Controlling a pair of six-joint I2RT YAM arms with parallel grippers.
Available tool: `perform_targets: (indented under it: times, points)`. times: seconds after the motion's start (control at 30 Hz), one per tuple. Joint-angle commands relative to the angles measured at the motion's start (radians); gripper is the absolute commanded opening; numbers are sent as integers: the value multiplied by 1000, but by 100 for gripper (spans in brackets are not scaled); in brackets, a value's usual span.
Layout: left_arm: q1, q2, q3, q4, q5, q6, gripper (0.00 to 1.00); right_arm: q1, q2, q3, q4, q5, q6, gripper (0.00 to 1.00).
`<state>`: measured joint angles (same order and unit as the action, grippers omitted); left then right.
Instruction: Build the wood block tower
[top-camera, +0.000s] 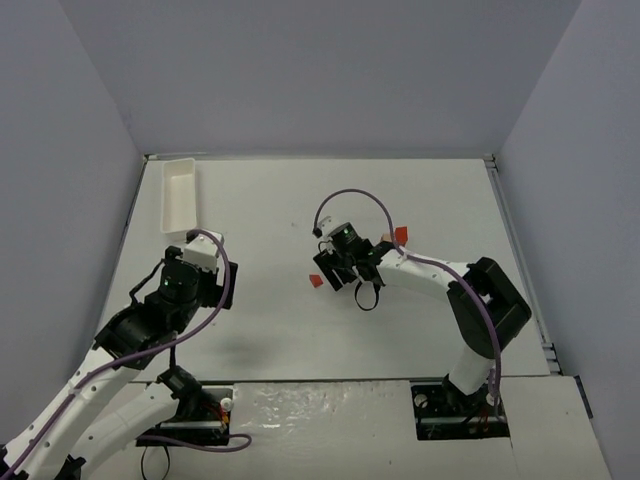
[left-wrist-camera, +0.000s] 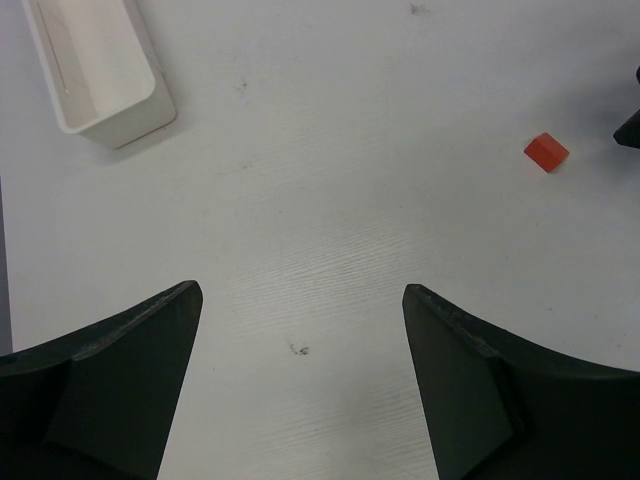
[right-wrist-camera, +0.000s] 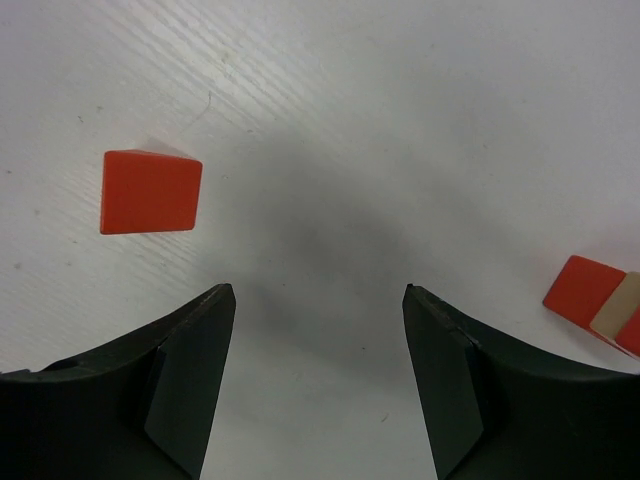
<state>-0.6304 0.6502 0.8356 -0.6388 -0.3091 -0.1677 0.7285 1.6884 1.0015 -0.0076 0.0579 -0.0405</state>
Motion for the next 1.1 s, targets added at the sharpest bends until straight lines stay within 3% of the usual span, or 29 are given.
perform_targets:
  times: [0.0,0.4,0.73,1.07]
  points:
    - [8,13,14,50,7,4,79,-16,49,79,19,-44,-86,65]
    - [8,16,16,51,10,2,79,-62,213,250,26,-205,-214,64]
    - [9,28,19,50,18,5,79,-69,313,318,26,-357,-266,64]
    - [11,26,19,51,19,5,79,-73,360,343,24,-411,-275,64]
